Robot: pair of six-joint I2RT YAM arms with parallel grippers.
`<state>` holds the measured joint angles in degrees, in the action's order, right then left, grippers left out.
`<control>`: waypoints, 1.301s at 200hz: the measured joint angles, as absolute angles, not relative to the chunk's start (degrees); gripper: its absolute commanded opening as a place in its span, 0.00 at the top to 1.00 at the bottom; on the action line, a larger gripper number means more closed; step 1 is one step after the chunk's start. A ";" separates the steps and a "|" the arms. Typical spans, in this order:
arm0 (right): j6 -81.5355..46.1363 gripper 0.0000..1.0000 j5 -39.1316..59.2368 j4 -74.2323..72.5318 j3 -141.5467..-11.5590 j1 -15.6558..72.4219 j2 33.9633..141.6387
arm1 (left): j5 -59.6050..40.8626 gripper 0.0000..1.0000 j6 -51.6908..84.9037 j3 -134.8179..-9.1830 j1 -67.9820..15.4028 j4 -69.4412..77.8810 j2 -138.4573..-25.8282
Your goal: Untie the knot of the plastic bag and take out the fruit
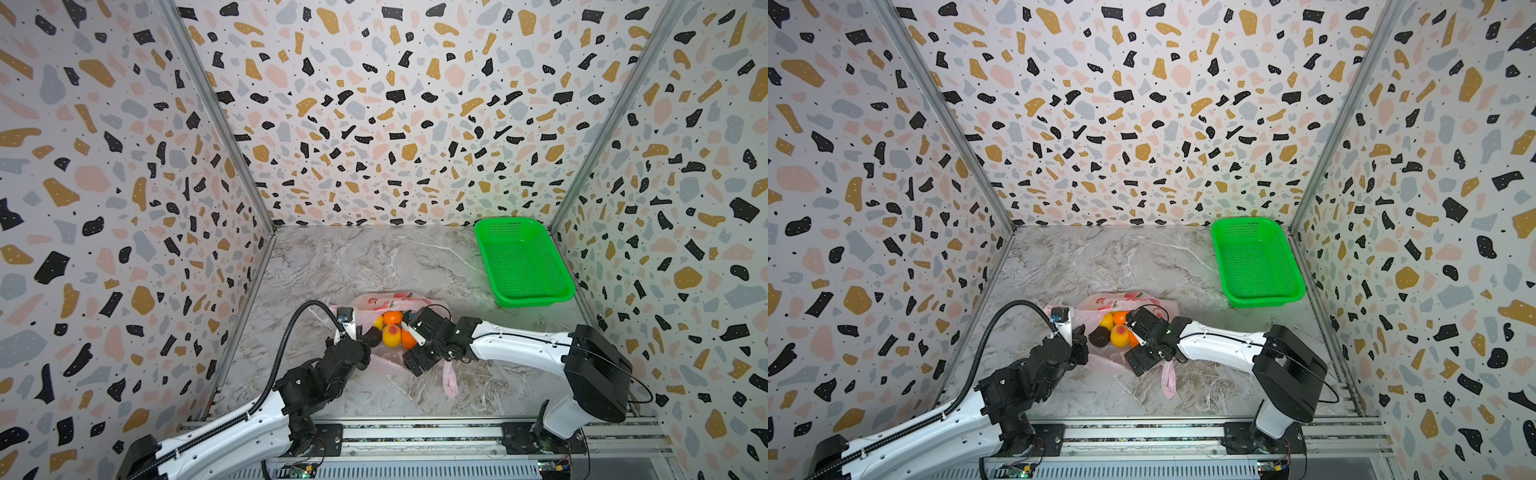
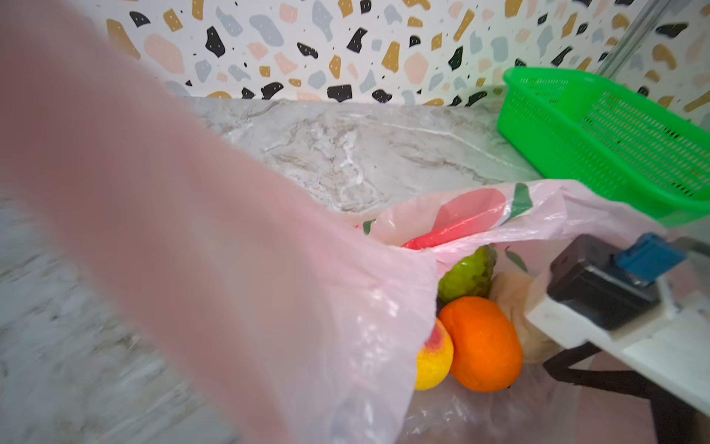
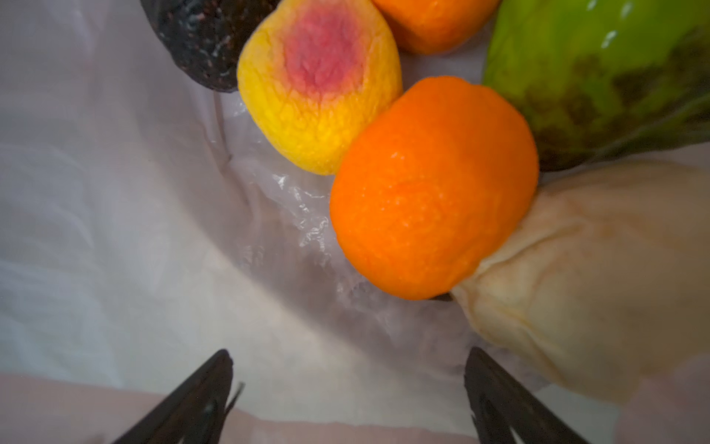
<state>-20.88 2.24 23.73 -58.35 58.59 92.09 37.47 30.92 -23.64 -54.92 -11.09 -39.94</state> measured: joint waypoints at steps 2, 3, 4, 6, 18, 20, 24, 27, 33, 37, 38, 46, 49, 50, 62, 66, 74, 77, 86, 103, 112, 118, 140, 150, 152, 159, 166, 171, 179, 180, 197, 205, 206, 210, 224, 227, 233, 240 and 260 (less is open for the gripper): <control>-20.91 0.05 2.28 23.83 -58.48 58.59 92.09 | 37.95 1.00 30.92 -23.64 -55.02 -11.22 -39.99; -20.91 0.05 2.28 23.88 -58.57 58.59 92.09 | 38.22 1.00 30.98 -23.68 -55.13 -11.42 -40.07; -20.91 0.05 2.31 23.88 -58.63 58.59 92.09 | 38.39 1.00 31.00 -23.68 -55.18 -11.51 -40.14; -20.91 0.05 2.35 24.03 -59.02 58.59 92.12 | 38.94 1.00 31.11 -23.75 -55.35 -11.79 -40.29; -20.91 0.05 2.42 24.86 -61.32 58.57 92.38 | 41.52 1.00 31.31 -24.40 -55.86 -13.15 -41.12; -20.88 0.05 2.44 24.93 -61.69 58.57 92.47 | 41.87 1.00 31.31 -24.53 -55.94 -13.30 -41.30; -20.88 0.05 2.55 25.06 -62.65 58.57 92.64 | 42.81 1.00 31.33 -24.82 -56.10 -13.65 -41.58; -20.88 0.05 2.61 24.99 -63.55 58.57 92.82 | 43.44 1.00 31.33 -25.15 -56.16 -13.96 -41.85; -20.88 0.05 2.83 24.84 -65.10 58.57 93.14 | 44.77 1.00 31.31 -25.69 -56.42 -14.33 -42.26; -20.88 0.05 3.09 24.77 -65.93 58.57 93.38 | 45.69 1.00 31.31 -26.11 -56.47 -14.61 -42.48; -20.88 0.05 3.05 24.75 -66.22 58.57 93.43 | 45.84 1.00 31.31 -26.24 -56.49 -14.66 -42.52; -20.91 0.05 3.40 24.16 -67.79 58.57 93.82 | 47.27 1.00 31.29 -26.87 -56.62 -14.98 -42.78; -20.91 0.05 3.53 23.79 -68.18 58.57 93.95 | 48.03 1.00 31.31 -27.18 -56.71 -15.11 -42.89; -20.91 0.05 3.53 23.79 -68.18 58.57 93.95 | 48.03 1.00 31.31 -27.18 -56.71 -15.11 -42.89; -20.93 0.05 4.19 22.70 -69.28 58.57 94.50 | 49.89 1.00 31.35 -27.42 -57.17 -15.22 -42.78; -20.93 0.05 4.40 22.39 -69.52 58.57 94.67 | 50.43 1.00 31.38 -27.42 -57.34 -15.38 -42.74; -20.95 0.06 4.89 21.76 -69.84 58.57 95.35 | 51.31 1.00 31.38 -27.38 -57.80 -15.51 -42.50; -20.95 0.06 5.02 21.47 -69.97 58.57 95.68 | 51.66 1.00 31.35 -27.35 -58.04 -15.49 -42.28; -20.95 0.06 5.56 20.95 -70.50 58.57 96.82 | 52.49 1.00 31.29 -27.05 -58.70 -15.14 -41.32; -20.91 0.06 6.28 19.18 -71.75 58.57 99.74 | 53.28 1.00 30.68 -25.65 -59.64 -13.63 -38.52; -20.64 0.06 6.22 17.82 -72.18 58.52 101.27 | 53.30 1.00 30.15 -24.69 -59.90 -12.58 -36.97; -20.51 0.05 5.96 16.73 -72.51 58.46 102.30 | 53.28 1.00 29.71 -24.08 -59.99 -11.84 -36.27; -19.79 0.04 3.81 11.51 -72.93 57.95 105.43 | 52.71 1.00 28.71 -21.98 -60.18 -9.78 -34.76; -19.49 0.04 2.85 9.61 -73.10 57.47 106.21 | 52.38 1.00 28.53 -21.30 -60.25 -9.52 -34.76; -19.38 0.04 2.66 9.23 -73.28 57.30 106.39 | 52.27 1.00 28.51 -21.12 -60.34 -9.45 -34.76; -19.20 0.04 2.13 8.36 -73.82 56.80 107.00 | 51.99 1.00 28.51 -20.75 -60.58 -9.43 -34.76; -18.92 0.03 1.78 8.27 -74.98 56.25 107.72 | 51.83 1.00 28.51 -20.58 -60.90 -9.47 -34.76; -18.68 0.03 1.67 8.32 -75.90 55.96 108.18 | 51.68 1.00 28.53 -20.56 -61.10 -9.54 -34.81; -18.39 0.03 1.61 8.49 -77.30 55.75 108.86 | 51.66 1.00 28.60 -20.56 -61.47 -9.63 -34.79; -18.35 0.03 1.63 8.54 -77.45 55.72 108.90 | 51.66 1.00 28.60 -20.56 -61.52 -9.65 -34.76; -18.09 0.03 1.61 8.99 -78.00 55.51 108.75 | 51.86 1.00 29.06 -20.56 -62.11 -10.20 -34.54; -18.06 0.03 1.63 9.63 -77.58 55.68 108.31 | 52.01 1.00 29.39 -20.56 -62.43 -10.63 -34.46; -18.09 0.03 1.67 9.65 -77.45 55.72 108.22 | 52.01 1.00 29.45 -20.56 -62.50 -10.74 -34.46; -18.09 0.03 1.69 9.93 -76.95 55.88 107.85 | 52.01 1.00 29.63 -20.56 -62.65 -10.90 -34.46; -18.11 0.03 1.67 11.38 -74.67 56.75 106.10 | 52.18 1.00 30.13 -20.56 -63.37 -11.70 -34.59; -18.17 0.03 1.63 11.66 -74.06 57.01 105.65 | 52.27 1.00 30.28 -20.56 -63.59 -11.92 -34.65; -18.33 0.03 1.67 12.62 -72.64 57.49 104.47 | 52.45 1.00 30.59 -20.56 -63.96 -12.10 -34.85; -18.46 0.03 1.67 13.91 -71.11 58.22 103.09 | 52.58 1.00 30.76 -20.56 -64.34 -12.27 -35.22; -18.90 0.03 1.52 17.56 -69.30 59.70 100.05 | 52.66 1.00 30.92 -20.56 -64.95 -12.45 -36.25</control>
